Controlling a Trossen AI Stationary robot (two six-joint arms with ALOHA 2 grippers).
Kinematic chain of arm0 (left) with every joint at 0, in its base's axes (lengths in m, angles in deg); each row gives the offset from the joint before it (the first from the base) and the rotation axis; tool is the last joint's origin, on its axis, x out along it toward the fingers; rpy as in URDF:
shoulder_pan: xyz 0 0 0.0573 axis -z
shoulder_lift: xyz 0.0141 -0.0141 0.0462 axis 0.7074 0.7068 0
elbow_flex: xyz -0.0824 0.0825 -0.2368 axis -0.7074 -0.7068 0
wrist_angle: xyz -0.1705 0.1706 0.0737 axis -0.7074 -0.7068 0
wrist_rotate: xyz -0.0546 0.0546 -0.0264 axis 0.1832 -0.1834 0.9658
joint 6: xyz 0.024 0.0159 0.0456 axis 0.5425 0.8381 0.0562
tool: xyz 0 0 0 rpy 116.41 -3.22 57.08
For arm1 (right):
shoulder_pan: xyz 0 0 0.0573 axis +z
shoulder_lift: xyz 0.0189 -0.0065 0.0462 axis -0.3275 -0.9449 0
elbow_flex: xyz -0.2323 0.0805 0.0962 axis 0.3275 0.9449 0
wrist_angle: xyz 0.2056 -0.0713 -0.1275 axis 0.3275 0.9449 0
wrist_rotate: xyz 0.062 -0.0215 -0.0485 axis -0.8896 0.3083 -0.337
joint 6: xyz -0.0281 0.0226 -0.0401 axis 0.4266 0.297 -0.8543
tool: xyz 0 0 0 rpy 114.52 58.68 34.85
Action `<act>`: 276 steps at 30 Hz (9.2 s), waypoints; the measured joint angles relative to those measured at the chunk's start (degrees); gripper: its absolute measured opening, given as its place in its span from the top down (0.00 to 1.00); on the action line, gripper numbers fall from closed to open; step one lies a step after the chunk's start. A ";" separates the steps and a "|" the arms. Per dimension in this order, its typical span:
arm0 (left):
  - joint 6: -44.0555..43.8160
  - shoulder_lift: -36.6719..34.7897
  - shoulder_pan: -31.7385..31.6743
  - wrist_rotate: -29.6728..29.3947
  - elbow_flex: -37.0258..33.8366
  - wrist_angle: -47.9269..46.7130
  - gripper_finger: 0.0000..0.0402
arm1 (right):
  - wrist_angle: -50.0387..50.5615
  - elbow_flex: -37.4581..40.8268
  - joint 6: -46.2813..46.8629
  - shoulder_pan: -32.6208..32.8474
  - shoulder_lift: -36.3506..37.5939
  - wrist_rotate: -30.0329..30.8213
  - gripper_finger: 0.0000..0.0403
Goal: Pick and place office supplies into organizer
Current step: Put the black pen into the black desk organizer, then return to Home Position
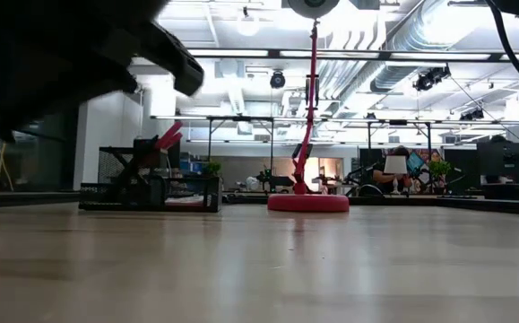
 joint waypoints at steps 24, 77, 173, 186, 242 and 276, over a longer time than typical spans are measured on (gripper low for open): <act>-1.20 0.00 0.00 -0.45 0.00 5.22 0.19 | -14.73 -0.07 -10.83 -4.83 0.16 -2.06 0.98; -1.51 0.04 0.00 -2.11 -0.01 8.61 0.93 | -17.10 -0.11 -12.12 -5.00 0.17 -2.91 0.91; 27.49 -0.38 -40.87 -34.87 0.24 23.67 0.99 | 16.02 0.55 6.53 3.29 0.20 3.25 0.89; 12.85 -0.35 -40.87 -33.89 0.24 11.59 0.99 | 15.93 0.55 7.33 3.29 0.20 4.13 0.89; -11.49 16.18 -85.84 25.41 24.17 -40.52 0.99 | 12.69 2.80 7.12 3.29 0.13 5.05 0.90; -8.61 9.03 -81.33 34.26 24.00 -34.76 0.21 | 10.88 2.80 4.86 4.11 0.13 14.10 0.89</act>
